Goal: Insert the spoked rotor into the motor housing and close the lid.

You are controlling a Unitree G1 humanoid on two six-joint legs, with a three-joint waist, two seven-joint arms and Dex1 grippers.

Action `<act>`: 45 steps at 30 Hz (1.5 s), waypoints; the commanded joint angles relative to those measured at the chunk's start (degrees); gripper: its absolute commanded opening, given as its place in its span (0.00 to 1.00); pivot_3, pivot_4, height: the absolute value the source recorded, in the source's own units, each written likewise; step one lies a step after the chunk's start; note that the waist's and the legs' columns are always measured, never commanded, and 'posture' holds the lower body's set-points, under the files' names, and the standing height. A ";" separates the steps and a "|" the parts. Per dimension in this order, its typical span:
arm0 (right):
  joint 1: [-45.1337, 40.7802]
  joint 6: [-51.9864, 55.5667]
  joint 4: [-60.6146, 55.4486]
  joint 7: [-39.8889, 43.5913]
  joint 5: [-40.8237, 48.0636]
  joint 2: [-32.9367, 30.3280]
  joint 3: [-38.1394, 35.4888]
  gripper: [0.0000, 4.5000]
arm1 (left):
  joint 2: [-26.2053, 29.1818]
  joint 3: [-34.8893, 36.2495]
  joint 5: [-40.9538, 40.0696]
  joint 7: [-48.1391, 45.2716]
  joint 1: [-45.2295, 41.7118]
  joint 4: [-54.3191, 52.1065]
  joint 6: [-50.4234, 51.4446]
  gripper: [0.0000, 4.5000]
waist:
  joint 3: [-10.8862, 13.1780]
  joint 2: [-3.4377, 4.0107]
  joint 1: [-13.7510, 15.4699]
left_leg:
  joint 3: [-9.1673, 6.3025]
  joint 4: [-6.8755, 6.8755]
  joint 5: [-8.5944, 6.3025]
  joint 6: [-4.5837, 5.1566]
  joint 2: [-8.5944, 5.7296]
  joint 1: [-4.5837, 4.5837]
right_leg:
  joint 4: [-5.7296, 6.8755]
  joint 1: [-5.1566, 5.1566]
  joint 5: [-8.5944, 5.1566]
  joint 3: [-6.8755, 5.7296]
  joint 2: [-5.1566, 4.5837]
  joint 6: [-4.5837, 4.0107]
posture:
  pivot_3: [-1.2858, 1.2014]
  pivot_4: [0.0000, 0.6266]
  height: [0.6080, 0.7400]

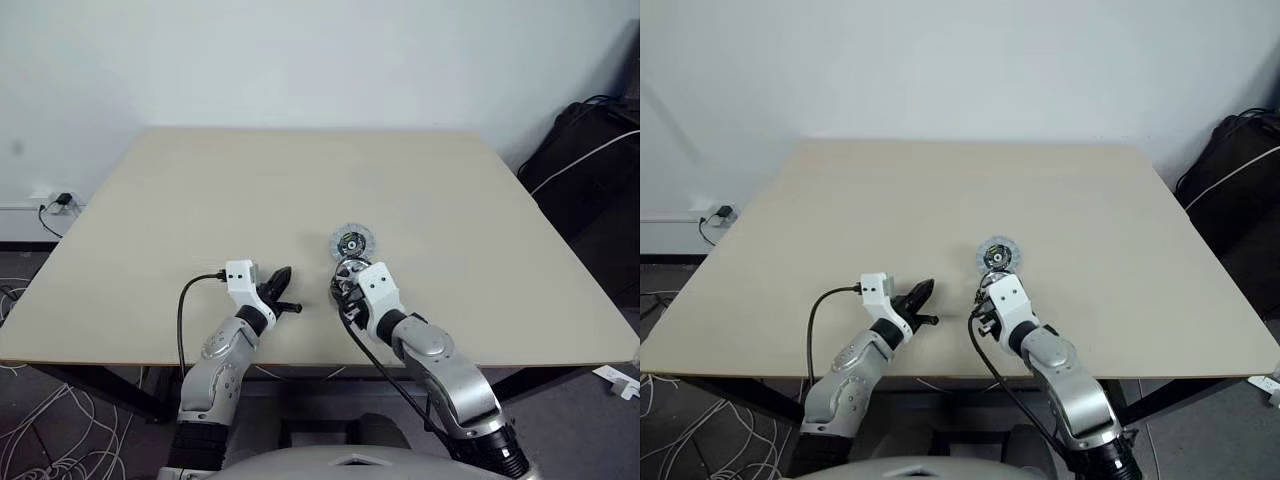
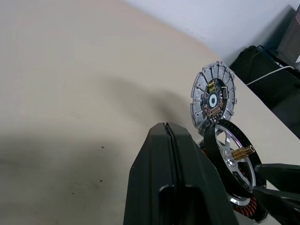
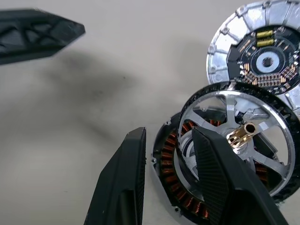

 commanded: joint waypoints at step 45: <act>-2.59 4.62 -8.72 8.64 41.10 16.02 -17.74 0.01 | -1.21 -6.75 3.28 -6.00 -1.30 3.03 -3.66 0.00 | 0.00 0.01 -0.04 | -0.03 0.02 0.00 0.01 0.04 0.00 | 0.03 0.01 0.03 0.00 0.19 -0.02 | 0.52 0.00 1.00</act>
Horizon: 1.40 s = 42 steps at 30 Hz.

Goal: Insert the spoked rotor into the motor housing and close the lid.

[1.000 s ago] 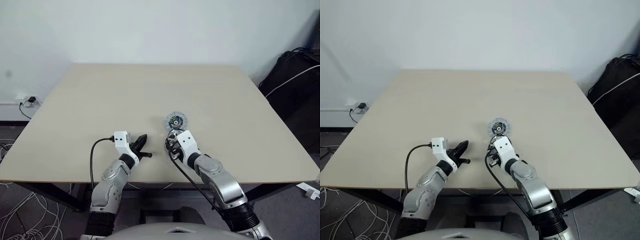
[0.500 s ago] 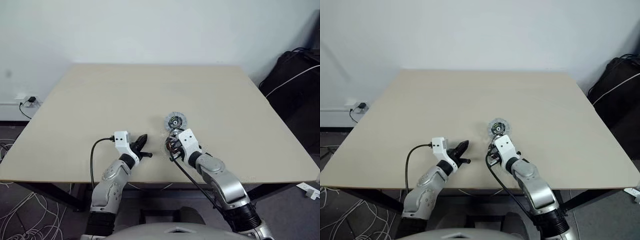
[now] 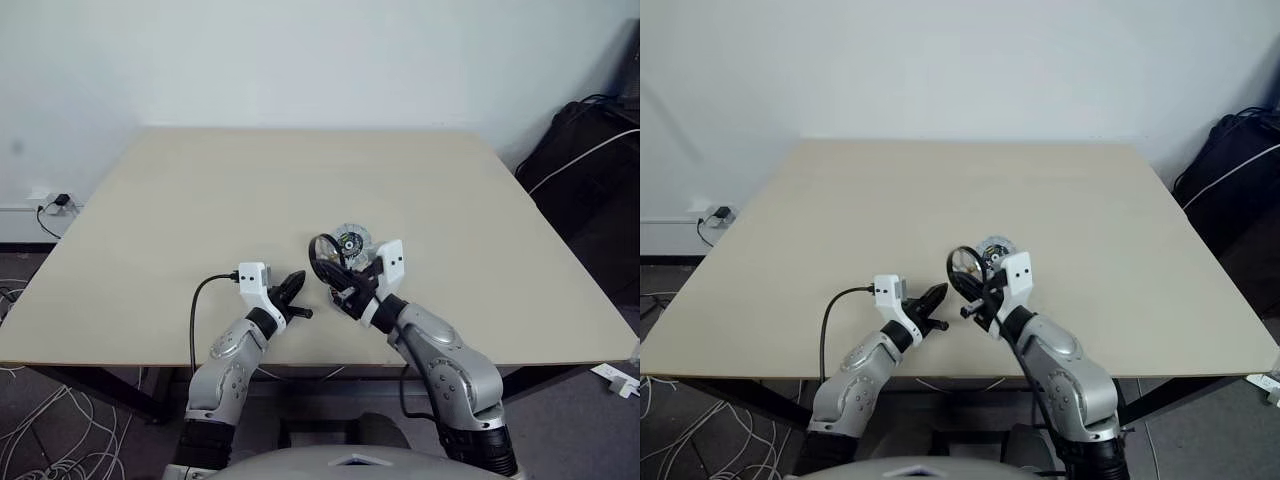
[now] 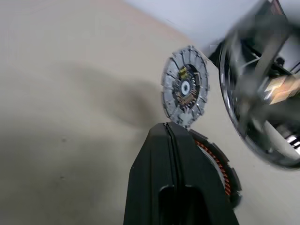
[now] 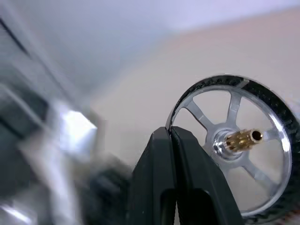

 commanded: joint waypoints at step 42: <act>-8.78 -4.04 16.17 -22.53 32.04 7.67 -10.63 0.00 | 2.87 -13.29 28.43 8.90 -1.44 4.98 -22.21 0.47 | -0.04 0.24 -0.07 | 0.06 -0.17 -0.02 0.01 -0.01 -0.04 | -0.03 -0.16 0.02 0.30 -0.33 -0.03 | 0.52 0.00 1.00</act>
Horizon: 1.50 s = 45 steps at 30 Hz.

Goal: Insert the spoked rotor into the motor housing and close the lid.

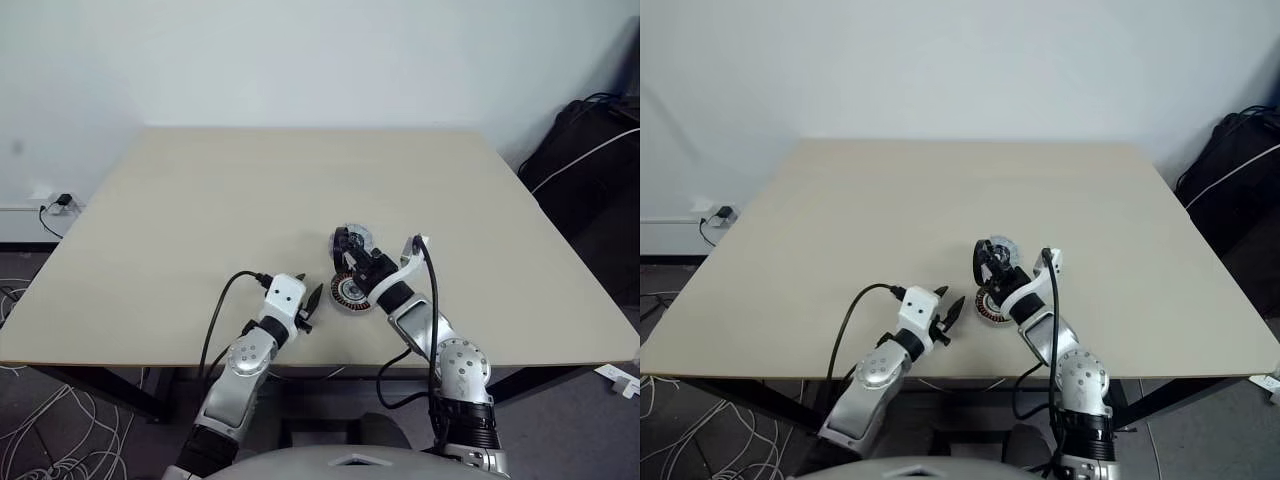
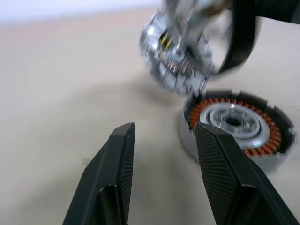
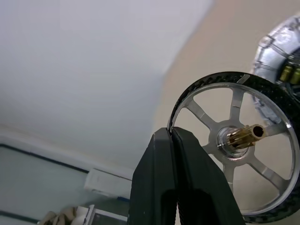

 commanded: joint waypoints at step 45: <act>-3.30 -4.27 -0.57 -2.56 5.36 4.93 2.18 0.00 | -7.36 -2.01 -6.75 1.64 -6.82 4.16 -2.39 0.47 | -0.02 0.03 -0.08 | 0.02 0.03 0.08 0.16 0.01 -0.04 | 0.01 -0.02 0.01 -0.16 0.09 0.01 | 0.52 0.00 1.00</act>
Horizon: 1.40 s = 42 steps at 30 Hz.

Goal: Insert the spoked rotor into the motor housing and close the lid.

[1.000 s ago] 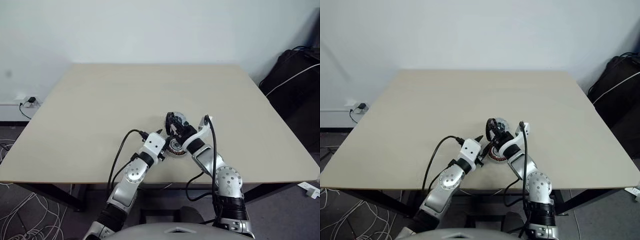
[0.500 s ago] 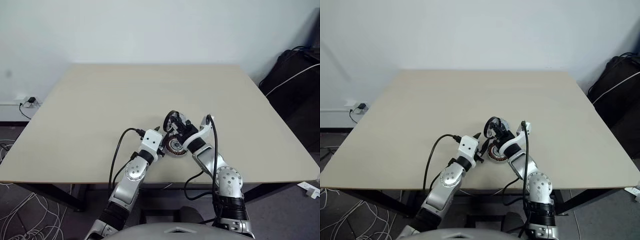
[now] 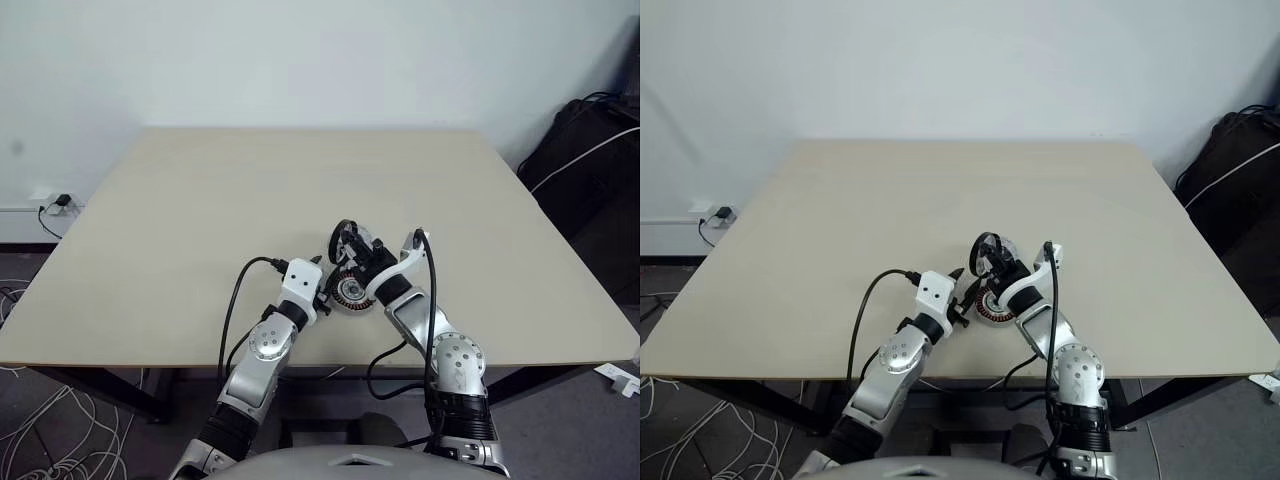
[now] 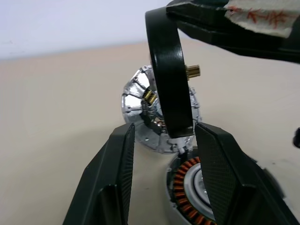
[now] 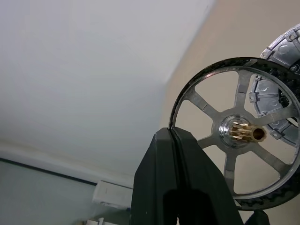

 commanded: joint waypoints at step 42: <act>-1.59 -0.35 -3.07 0.43 0.68 3.91 2.42 0.00 | -5.81 -0.03 -8.98 1.04 -3.72 1.62 -3.54 0.11 | 0.00 0.00 0.01 | 0.03 0.07 0.08 0.15 -0.02 0.02 | 0.03 0.05 0.01 0.00 0.24 0.01 | 0.52 0.00 1.00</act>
